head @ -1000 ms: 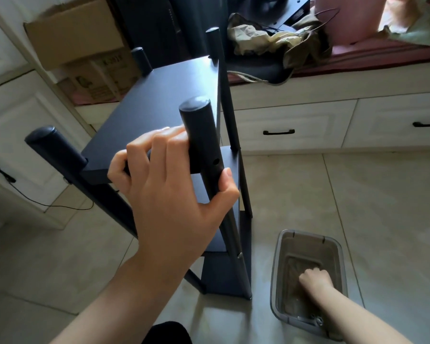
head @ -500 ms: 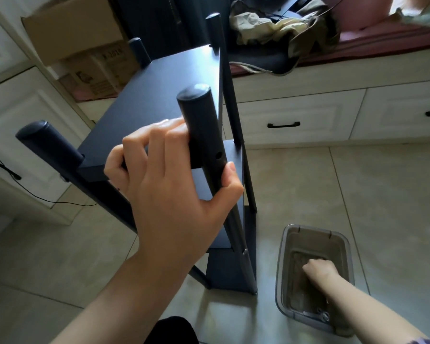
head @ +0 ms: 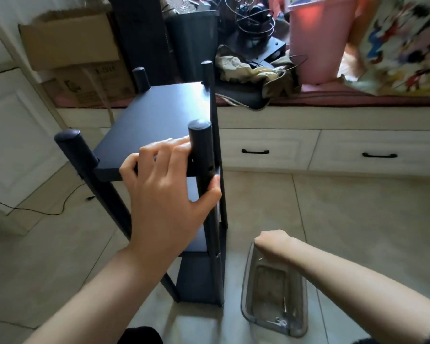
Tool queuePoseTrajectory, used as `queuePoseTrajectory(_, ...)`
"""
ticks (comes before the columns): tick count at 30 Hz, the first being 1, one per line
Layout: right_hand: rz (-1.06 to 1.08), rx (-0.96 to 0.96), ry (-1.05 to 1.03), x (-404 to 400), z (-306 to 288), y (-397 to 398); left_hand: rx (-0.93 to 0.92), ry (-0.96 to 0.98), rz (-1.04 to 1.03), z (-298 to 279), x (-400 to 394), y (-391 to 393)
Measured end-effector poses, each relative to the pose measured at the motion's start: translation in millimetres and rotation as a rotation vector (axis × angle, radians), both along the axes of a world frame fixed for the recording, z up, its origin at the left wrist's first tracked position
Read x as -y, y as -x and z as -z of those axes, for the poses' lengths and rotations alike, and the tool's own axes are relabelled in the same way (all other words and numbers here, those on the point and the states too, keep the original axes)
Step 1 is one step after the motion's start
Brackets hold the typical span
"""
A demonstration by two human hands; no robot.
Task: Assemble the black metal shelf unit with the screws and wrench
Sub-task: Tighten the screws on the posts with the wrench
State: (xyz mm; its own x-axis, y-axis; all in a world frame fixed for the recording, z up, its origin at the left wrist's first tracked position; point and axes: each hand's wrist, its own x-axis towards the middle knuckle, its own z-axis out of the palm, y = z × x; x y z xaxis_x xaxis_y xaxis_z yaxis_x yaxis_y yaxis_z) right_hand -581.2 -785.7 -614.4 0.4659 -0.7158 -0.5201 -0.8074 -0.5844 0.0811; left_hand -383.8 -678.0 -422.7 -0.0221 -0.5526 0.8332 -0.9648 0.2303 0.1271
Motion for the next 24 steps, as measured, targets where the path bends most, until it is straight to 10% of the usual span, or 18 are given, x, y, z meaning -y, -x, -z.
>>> queuePoseTrajectory(5,-0.114,0.191,0.096,-28,-90,-10,-0.02,-0.05,0.058,-7,-8,-4)
queuePoseTrajectory(15,0.074,1.177,0.098,-88,-204,-5,-0.402,0.005,0.344,-30,-33,-21)
queuePoseTrajectory(24,0.167,1.542,0.134,-105,-233,-14,-0.952,-0.755,0.453,-13,-23,-26)
